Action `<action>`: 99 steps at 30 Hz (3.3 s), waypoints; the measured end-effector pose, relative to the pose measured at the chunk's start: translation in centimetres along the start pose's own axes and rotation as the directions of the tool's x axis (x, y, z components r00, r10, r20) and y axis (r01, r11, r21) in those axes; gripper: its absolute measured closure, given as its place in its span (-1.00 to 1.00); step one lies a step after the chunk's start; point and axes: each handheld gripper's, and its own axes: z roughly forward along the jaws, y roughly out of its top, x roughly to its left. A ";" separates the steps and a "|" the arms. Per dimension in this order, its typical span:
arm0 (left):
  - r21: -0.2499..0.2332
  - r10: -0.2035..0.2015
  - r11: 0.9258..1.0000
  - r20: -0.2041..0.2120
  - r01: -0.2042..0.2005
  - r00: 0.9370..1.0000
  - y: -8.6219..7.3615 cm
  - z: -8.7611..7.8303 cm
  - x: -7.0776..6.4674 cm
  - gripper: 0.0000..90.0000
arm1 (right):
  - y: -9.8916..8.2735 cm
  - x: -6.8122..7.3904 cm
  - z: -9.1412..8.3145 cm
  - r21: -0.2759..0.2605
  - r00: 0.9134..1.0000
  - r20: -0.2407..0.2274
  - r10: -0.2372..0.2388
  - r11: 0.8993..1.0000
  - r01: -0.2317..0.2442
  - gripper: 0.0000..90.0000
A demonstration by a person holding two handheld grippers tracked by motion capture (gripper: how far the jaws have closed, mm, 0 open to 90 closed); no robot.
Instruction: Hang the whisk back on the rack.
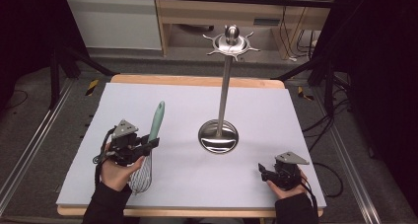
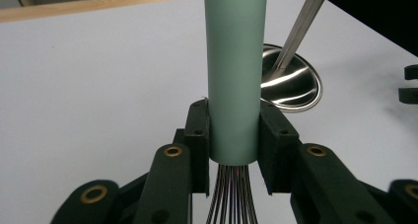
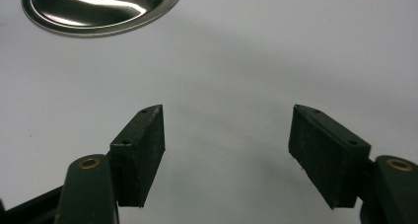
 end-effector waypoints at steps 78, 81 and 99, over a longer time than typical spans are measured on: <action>-0.286 0.177 0.949 0.140 -0.131 0.974 12.7 -0.9 -7.0 0.53 | 0.2 -0.2 -0.2 -0.019 1.000 -0.004 0.019 1.000 -0.019 -0.32; -0.280 0.183 0.950 0.139 -0.139 0.973 12.8 -0.7 -7.2 0.53 | 0.2 -0.2 -0.1 -0.018 1.000 -0.005 0.016 1.000 -0.016 -0.32; -0.263 0.196 0.952 0.136 -0.155 0.971 13.6 1.1 -7.7 0.53 | 0.2 -0.3 -0.1 -0.017 1.000 -0.008 0.014 1.000 -0.014 -0.31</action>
